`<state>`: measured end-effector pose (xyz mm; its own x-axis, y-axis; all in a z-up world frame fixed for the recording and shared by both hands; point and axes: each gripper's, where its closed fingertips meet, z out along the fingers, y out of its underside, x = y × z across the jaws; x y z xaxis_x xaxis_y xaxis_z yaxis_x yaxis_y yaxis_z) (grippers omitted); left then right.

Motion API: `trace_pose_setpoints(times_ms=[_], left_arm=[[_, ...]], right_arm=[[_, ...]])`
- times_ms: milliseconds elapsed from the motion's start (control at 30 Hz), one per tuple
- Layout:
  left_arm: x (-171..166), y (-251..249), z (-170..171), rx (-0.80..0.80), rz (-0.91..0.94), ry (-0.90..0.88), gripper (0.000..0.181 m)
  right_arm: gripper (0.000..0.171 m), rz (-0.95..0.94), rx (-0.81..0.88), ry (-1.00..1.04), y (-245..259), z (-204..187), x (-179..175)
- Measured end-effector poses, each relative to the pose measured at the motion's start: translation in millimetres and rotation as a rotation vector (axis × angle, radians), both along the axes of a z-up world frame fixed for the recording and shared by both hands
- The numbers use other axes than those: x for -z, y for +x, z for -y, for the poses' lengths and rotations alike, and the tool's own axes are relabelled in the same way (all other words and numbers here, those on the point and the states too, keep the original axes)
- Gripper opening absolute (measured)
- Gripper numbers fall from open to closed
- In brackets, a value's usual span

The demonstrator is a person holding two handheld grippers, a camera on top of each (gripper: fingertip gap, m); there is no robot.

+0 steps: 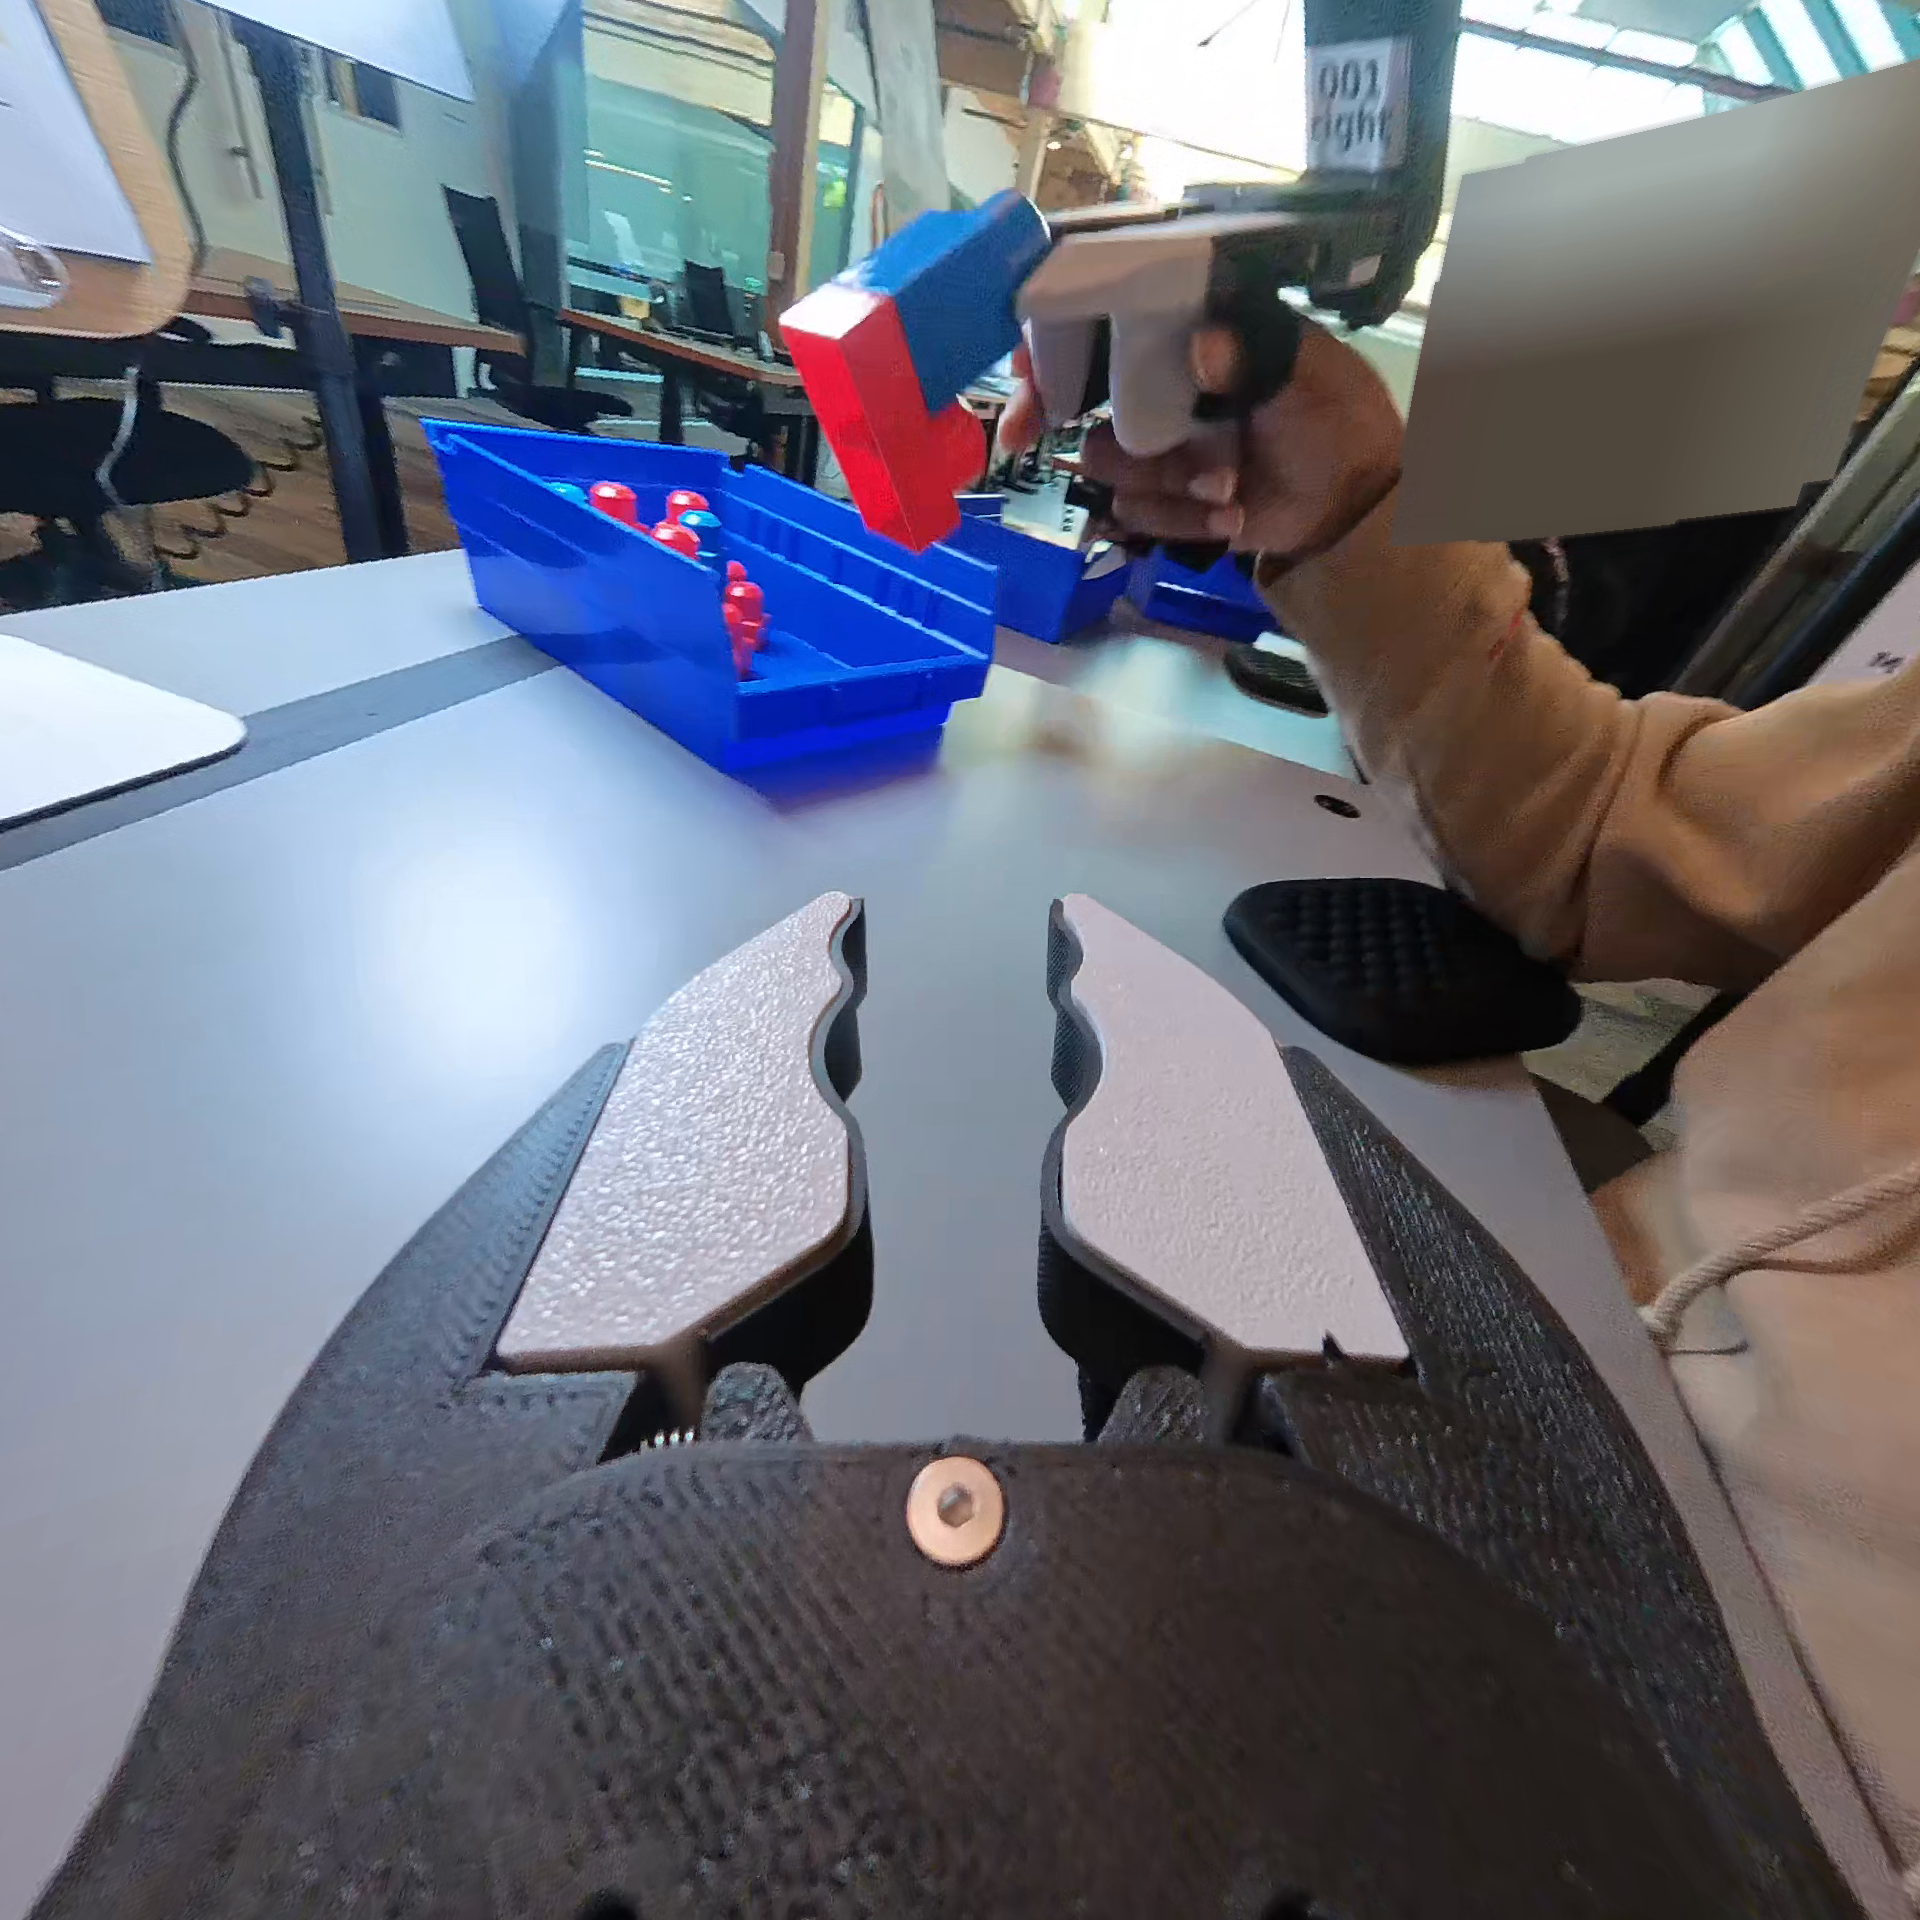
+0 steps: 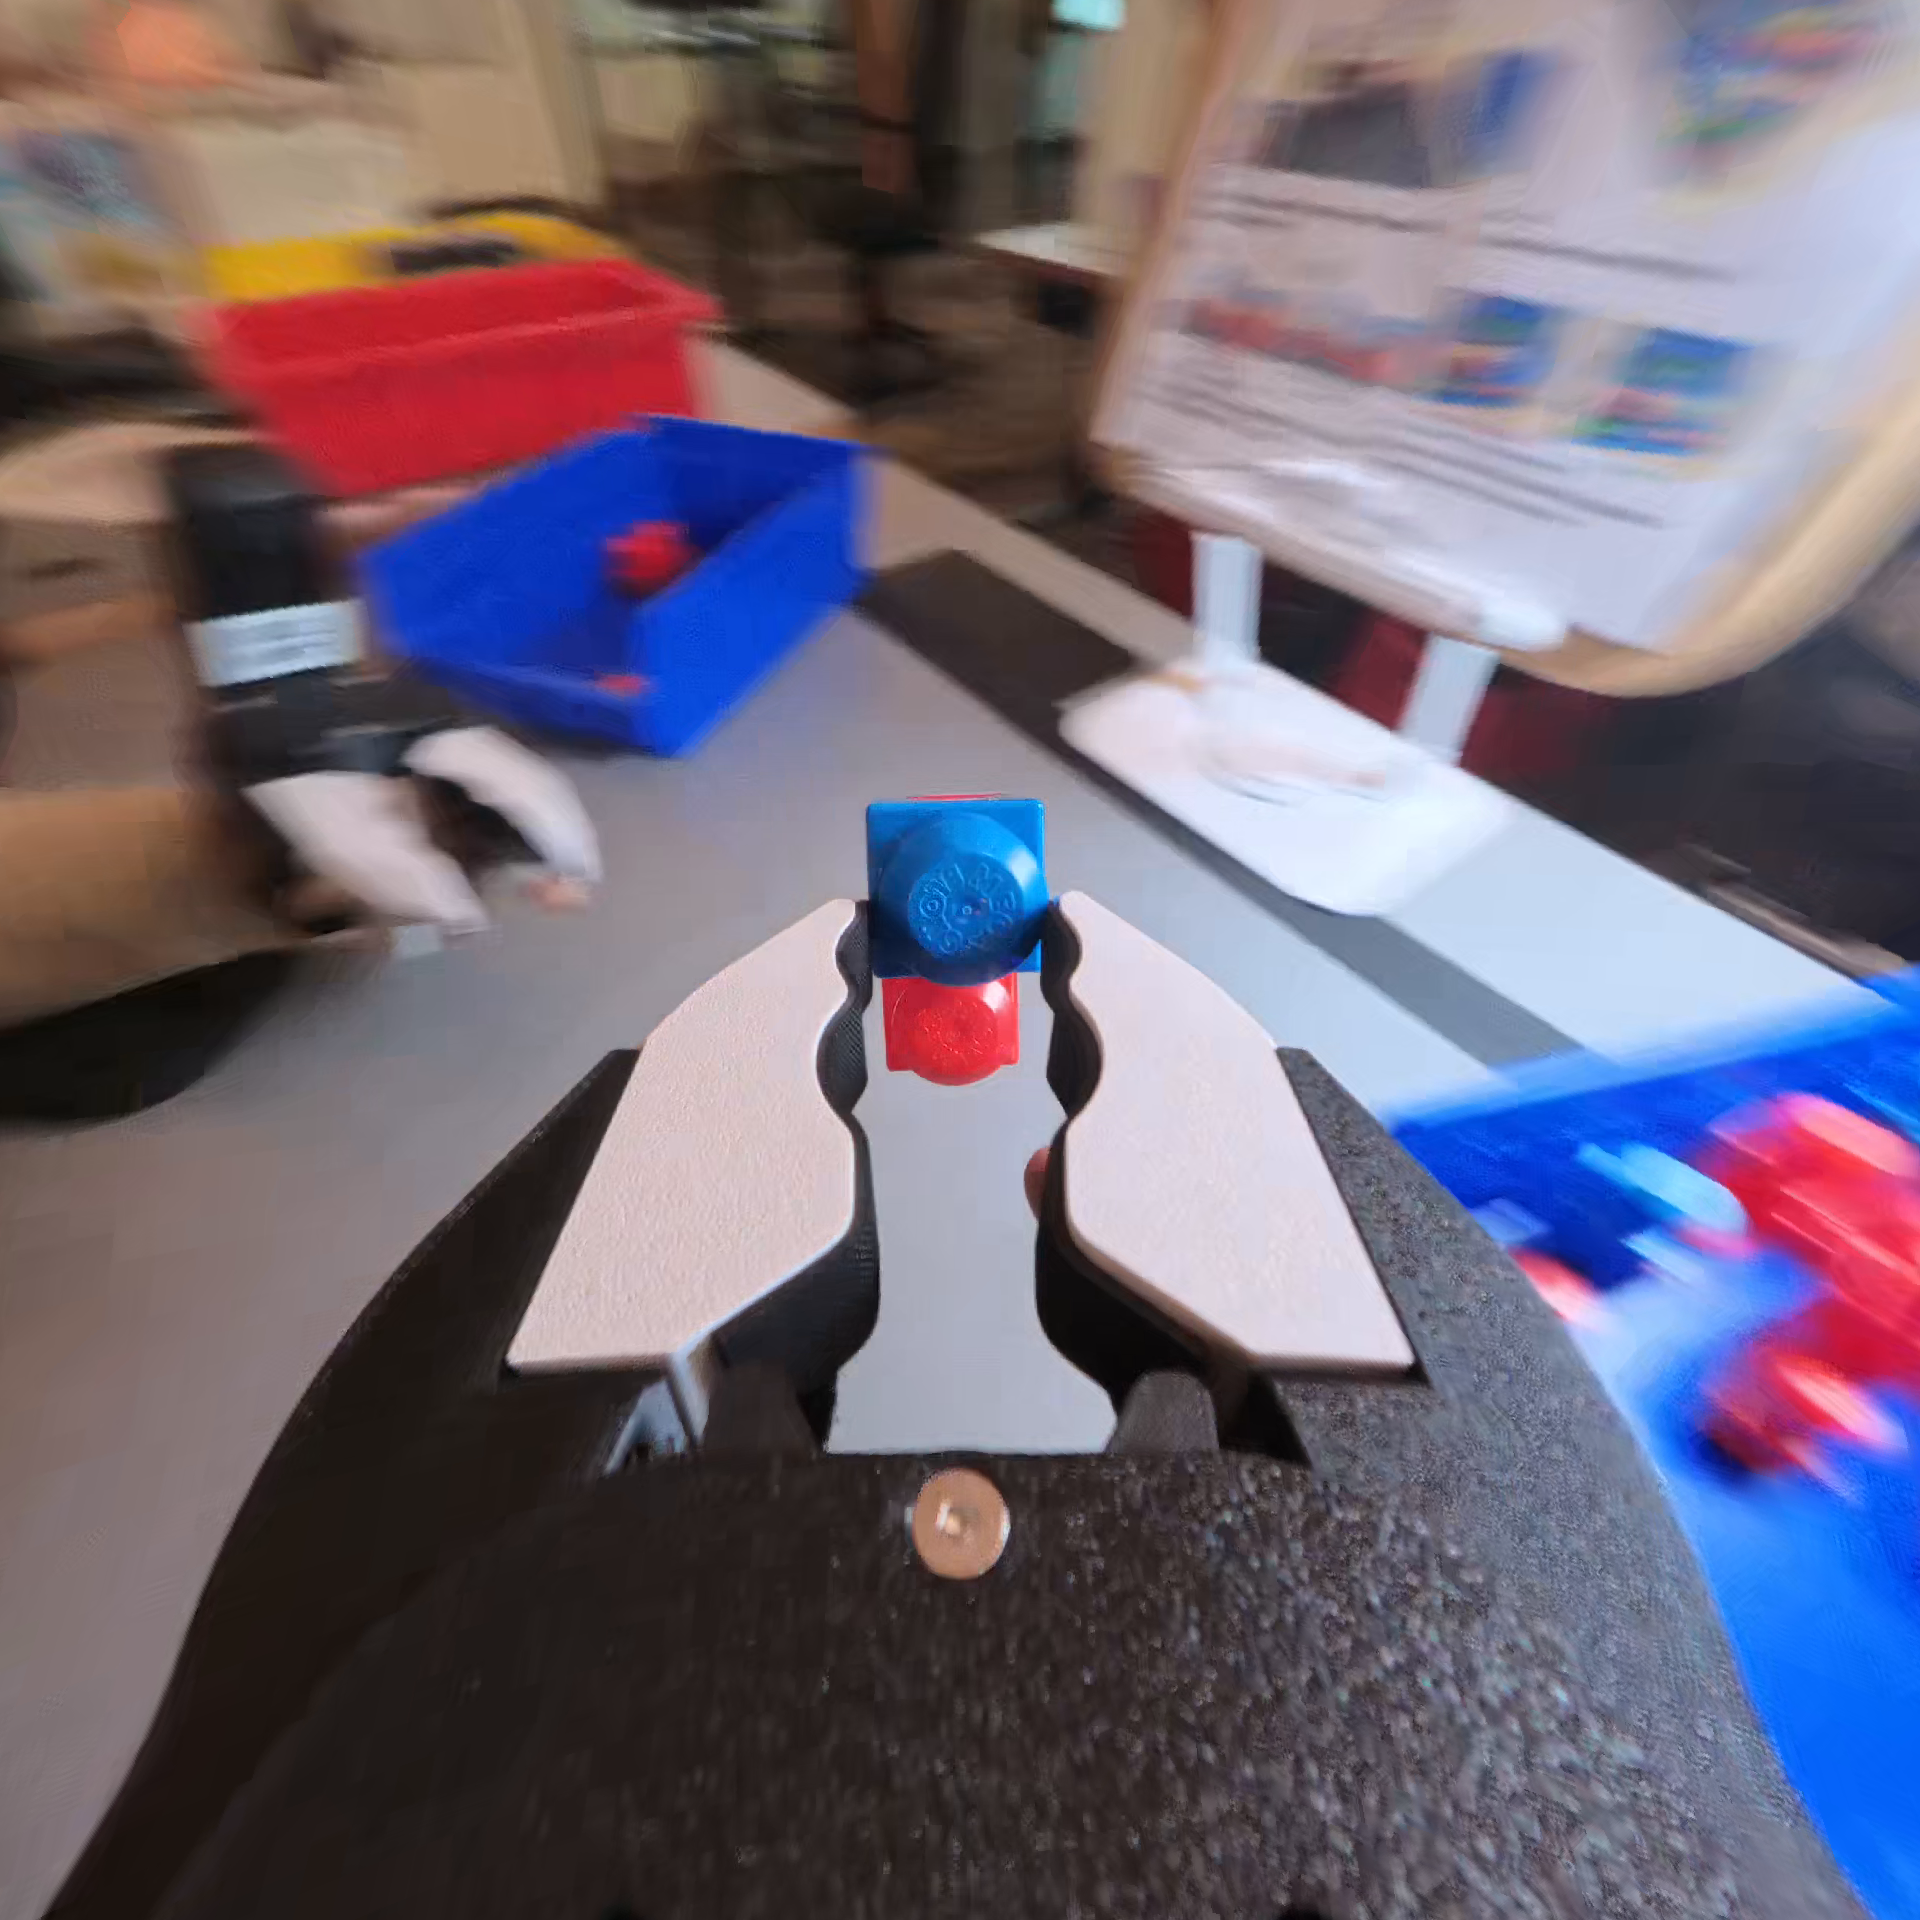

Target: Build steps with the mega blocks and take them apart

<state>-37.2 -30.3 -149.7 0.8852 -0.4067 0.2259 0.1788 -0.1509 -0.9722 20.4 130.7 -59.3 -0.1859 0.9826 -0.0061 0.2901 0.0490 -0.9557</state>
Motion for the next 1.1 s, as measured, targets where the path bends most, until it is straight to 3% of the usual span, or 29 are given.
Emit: trace_pose_setpoints(times_ms=[133,233,300,367,600,700,800,967,1100], left_arm=[[11.3,-7.6,-2.5,-0.018,0.000,-0.030,0.029],[16.0,-3.1,-2.9,-0.014,-0.044,-0.043,0.027],[14.1,-2.9,-1.7,-0.026,-0.084,-0.033,0.027],[11.6,-6.5,-0.8,-0.046,-0.105,-0.025,0.027],[30.7,-23.7,-4.5,-0.091,-0.102,-0.084,0.026],[35.7,-24.2,-6.1,-0.095,-0.120,-0.101,0.027],[30.5,-39.9,-5.2,-0.164,-0.183,-0.102,0.031],[-12.5,-145.1,26.8,-0.476,-0.327,-0.198,0.038],[-15.6,-263.2,84.9,-0.755,-0.368,-0.475,0.043]], right_arm=[[0.031,0.266,0.590,0.177,16.4,-165.3,22.1],[0.031,0.528,0.713,0.107,15.7,-220.4,82.1],[0.031,0.613,0.741,0.041,9.0,-234.8,118.0],[0.032,0.639,0.747,-0.051,0.0,-238.3,143.5],[0.033,0.602,0.764,-0.173,-19.6,-246.9,158.8],[0.040,0.604,0.751,-0.240,-17.2,-248.3,161.5],[0.056,0.548,0.731,-0.169,-12.9,-244.7,149.3],[0.054,0.188,0.562,-0.064,-9.3,-186.7,77.2],[0.053,0.155,0.381,-0.017,7.7,-119.8,68.4]])
